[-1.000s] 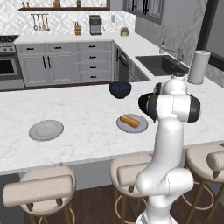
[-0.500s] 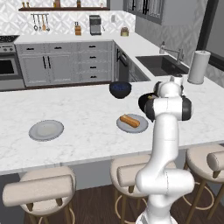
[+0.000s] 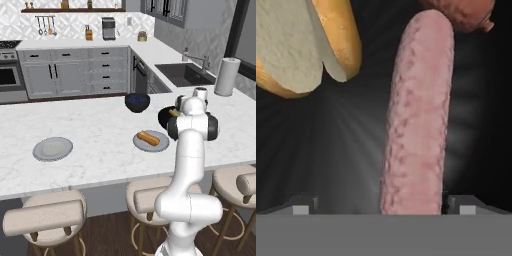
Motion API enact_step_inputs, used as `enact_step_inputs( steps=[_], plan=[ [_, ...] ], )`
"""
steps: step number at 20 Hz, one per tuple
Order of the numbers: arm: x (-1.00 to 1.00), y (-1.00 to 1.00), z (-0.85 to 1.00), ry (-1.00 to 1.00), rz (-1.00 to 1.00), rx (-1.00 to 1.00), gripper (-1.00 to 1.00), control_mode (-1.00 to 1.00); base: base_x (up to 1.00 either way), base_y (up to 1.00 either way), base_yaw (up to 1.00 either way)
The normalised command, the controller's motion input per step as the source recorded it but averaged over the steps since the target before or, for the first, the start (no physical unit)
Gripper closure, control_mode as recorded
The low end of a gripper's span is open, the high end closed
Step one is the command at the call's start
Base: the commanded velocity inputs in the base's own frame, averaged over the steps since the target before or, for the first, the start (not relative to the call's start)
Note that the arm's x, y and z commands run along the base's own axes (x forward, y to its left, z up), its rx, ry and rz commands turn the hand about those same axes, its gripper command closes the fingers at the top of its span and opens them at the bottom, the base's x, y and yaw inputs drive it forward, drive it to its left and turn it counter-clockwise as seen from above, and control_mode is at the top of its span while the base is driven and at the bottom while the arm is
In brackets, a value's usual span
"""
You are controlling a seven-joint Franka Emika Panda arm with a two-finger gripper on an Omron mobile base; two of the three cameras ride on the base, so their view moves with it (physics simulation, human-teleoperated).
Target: Place one bun and one sausage from the bowl on each plate.
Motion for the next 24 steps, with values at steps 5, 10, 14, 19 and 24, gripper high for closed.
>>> enact_step_inputs(
  steps=[5, 10, 14, 19, 24],
  plan=[
    [0.08, 0.27, -0.26, 0.09, 0.00, 0.00, 1.00, -1.00, 0.00, 0.00, 0.00],
    [-0.03, 0.00, 0.00, 0.03, 0.00, 0.00, 1.00, -1.00, 0.00, 0.00, 0.00],
    [-0.26, 0.00, 0.10, 0.00, 0.00, 0.00, 1.00, -1.00, 0.00, 0.00, 0.00],
    [-0.70, 0.09, 0.61, -0.07, 0.04, 0.00, 1.00, -1.00, 0.00, 0.00, 0.00],
    [-0.92, 0.68, 0.55, -0.06, 0.32, -0.08, 1.00, -1.00, 0.00, 0.00, 0.00]
  ],
)
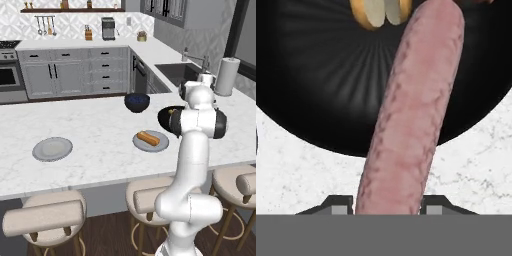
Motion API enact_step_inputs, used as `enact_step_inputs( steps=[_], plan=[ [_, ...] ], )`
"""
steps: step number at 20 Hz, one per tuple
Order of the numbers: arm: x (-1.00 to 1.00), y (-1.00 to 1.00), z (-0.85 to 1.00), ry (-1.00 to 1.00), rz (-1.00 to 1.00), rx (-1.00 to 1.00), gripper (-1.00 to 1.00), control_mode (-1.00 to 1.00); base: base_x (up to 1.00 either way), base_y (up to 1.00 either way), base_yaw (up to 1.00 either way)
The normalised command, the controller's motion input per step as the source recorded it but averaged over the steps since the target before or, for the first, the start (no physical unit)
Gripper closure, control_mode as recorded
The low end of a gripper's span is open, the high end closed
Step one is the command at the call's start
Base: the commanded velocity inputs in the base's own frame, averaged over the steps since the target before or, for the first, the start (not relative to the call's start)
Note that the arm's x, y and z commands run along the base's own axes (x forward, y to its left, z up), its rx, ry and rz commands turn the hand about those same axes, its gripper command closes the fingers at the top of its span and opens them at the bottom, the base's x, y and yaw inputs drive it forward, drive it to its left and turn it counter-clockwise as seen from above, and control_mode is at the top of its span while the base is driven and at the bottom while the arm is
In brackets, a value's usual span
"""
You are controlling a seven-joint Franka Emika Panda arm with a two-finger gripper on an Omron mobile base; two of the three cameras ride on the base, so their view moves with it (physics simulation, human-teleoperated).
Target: Place one bun and one sausage from the bowl on each plate.
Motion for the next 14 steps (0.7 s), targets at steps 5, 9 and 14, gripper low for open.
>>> enact_step_inputs(
  steps=[5, 9, 14],
  plan=[
    [-0.27, 1.00, 0.02, 0.00, 0.68, -0.12, 1.00, -1.00, 0.00, 0.00, 0.00],
    [0.00, 0.91, 0.00, -0.05, 0.69, -0.05, 1.00, -1.00, 0.00, 0.00, 0.00],
    [0.13, 0.40, 0.00, -0.13, 0.37, 0.22, 1.00, -1.00, 0.00, 0.00, 0.00]
  ],
)
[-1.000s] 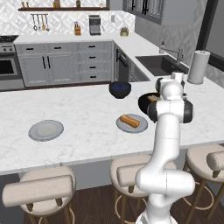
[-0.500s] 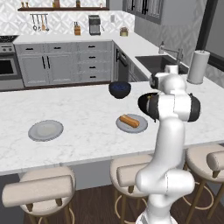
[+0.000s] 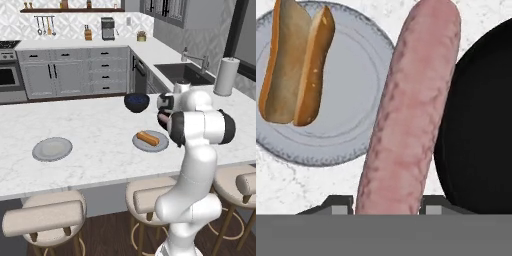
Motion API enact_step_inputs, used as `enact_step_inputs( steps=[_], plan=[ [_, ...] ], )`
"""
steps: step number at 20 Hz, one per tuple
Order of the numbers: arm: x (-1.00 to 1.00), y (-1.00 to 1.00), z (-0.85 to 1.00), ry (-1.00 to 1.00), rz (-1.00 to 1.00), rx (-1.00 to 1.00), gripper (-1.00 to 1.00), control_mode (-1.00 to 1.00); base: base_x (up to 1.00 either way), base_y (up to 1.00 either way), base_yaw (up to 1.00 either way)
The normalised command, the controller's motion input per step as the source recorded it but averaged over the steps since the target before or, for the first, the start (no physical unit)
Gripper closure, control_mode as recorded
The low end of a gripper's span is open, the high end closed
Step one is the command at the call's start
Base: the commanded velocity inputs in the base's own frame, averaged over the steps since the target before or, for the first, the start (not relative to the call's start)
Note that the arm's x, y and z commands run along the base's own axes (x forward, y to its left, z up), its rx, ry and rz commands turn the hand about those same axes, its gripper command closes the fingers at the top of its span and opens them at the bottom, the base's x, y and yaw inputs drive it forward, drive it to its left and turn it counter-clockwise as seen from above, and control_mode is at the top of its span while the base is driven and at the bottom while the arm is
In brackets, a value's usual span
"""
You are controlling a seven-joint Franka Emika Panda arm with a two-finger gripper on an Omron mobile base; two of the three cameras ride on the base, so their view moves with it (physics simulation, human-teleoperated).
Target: Place one bun and one sausage from the bowl on each plate.
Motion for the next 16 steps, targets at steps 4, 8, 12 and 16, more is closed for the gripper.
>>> enact_step_inputs(
  steps=[4, 8, 12, 16],
  plan=[
    [0.09, 0.36, 0.00, -0.03, 0.25, 0.14, 1.00, -1.00, 0.00, 0.00, 0.00],
    [0.24, 0.32, -0.11, 0.05, 0.16, 0.03, 1.00, -1.00, 0.00, 0.00, 0.00],
    [0.18, 0.49, -0.09, 0.40, 0.01, -0.03, 1.00, -1.00, 0.00, 0.00, 0.00],
    [0.18, 0.27, -0.45, 0.33, 0.00, 0.01, 1.00, -1.00, 0.00, 0.00, 0.00]
  ],
)
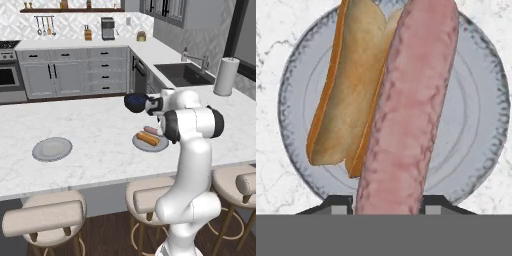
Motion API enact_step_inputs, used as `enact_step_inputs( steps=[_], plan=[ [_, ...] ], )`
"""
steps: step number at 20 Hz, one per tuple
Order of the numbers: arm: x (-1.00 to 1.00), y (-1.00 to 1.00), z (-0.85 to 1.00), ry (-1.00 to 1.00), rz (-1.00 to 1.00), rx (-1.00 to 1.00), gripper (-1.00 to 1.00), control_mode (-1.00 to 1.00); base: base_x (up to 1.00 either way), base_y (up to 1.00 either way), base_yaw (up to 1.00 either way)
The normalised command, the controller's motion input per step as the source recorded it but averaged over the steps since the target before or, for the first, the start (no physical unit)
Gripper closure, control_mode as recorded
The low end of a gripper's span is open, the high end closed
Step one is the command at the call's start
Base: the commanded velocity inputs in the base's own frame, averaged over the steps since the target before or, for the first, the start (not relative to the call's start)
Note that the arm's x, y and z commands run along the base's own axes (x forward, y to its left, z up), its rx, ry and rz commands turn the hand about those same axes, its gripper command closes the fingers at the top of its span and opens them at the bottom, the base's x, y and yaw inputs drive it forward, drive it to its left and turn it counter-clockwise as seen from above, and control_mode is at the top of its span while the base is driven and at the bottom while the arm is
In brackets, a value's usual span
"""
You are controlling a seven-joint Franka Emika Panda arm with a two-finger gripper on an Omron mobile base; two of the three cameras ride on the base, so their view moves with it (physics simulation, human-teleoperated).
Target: Place one bun and one sausage from the bowl on each plate.
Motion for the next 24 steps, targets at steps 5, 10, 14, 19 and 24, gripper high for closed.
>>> enact_step_inputs(
  steps=[5, 10, 14, 19, 24],
  plan=[
    [0.13, -0.05, -0.10, 0.02, 0.00, 0.02, 1.00, -1.00, 0.00, 0.00, 0.00],
    [-0.02, 0.07, -0.13, 0.01, 0.00, 0.00, 1.00, -1.00, 0.00, 0.00, 0.00],
    [0.06, 0.00, -0.32, 0.00, -0.04, 0.00, 1.00, -1.00, 0.00, 0.00, 0.00],
    [0.00, 0.00, -0.15, 0.00, -0.10, 0.00, 1.00, -1.00, 0.00, 0.00, 0.00],
    [0.00, 0.00, -0.02, 0.00, -0.06, 0.00, -1.00, -1.00, 0.00, 0.00, 0.00]
  ],
)
